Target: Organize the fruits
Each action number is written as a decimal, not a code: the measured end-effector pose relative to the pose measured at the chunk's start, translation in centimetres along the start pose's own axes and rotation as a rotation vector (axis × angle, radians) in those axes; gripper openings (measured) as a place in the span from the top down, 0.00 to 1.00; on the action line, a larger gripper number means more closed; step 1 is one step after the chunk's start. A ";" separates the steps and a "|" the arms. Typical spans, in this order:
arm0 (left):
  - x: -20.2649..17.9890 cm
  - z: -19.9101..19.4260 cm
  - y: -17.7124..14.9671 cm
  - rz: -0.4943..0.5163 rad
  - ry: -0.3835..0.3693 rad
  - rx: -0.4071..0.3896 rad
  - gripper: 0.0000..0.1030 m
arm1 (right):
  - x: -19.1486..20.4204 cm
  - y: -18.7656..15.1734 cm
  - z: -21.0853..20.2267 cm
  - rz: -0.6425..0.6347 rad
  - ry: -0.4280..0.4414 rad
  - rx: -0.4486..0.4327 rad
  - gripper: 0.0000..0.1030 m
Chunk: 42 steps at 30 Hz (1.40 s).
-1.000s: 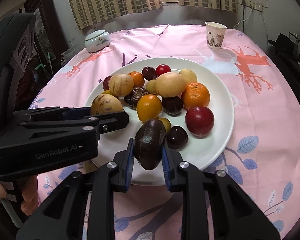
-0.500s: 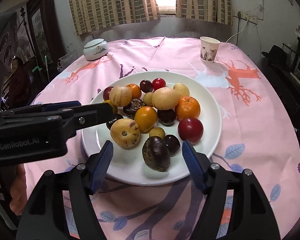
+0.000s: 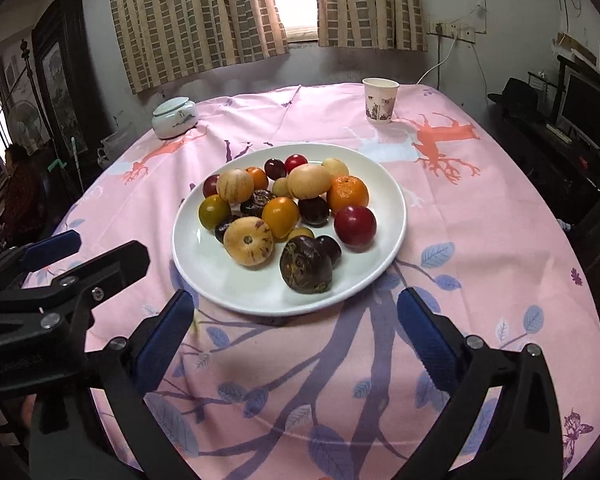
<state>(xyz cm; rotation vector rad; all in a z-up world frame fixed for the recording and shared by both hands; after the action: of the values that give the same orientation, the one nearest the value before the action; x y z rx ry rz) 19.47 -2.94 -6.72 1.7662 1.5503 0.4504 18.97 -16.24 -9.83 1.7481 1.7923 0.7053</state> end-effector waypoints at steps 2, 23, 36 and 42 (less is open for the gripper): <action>0.2 -0.8 -0.9 -0.004 0.010 0.003 0.03 | 0.0 -1.0 -0.5 -0.025 -0.027 0.008 0.01; 0.1 -4.5 -2.8 0.003 0.038 -0.019 0.03 | -0.7 -2.4 -4.0 -0.048 -0.071 -0.001 0.01; 0.1 -4.6 -2.8 0.004 0.033 -0.022 0.03 | -0.6 -2.4 -4.0 -0.048 -0.070 -0.001 0.01; 0.0 -5.2 -2.6 0.030 0.047 -0.048 0.03 | -0.4 -2.5 -4.1 -0.049 -0.069 -0.002 0.01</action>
<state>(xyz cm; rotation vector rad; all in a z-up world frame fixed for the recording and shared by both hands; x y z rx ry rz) 14.12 -1.45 -5.08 1.7550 1.5348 0.5433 14.33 -16.72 -8.67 1.7006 1.7812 0.6183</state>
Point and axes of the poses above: each gripper's, at about its wrist camera, not at the fingertips, and z roughly the way its jaws point, x to its left, y to its top, the point moved 8 cm from there along z, roughly the way its jaws point, and after that the axes turned 11 degrees about -y, right-handed, at the moved point
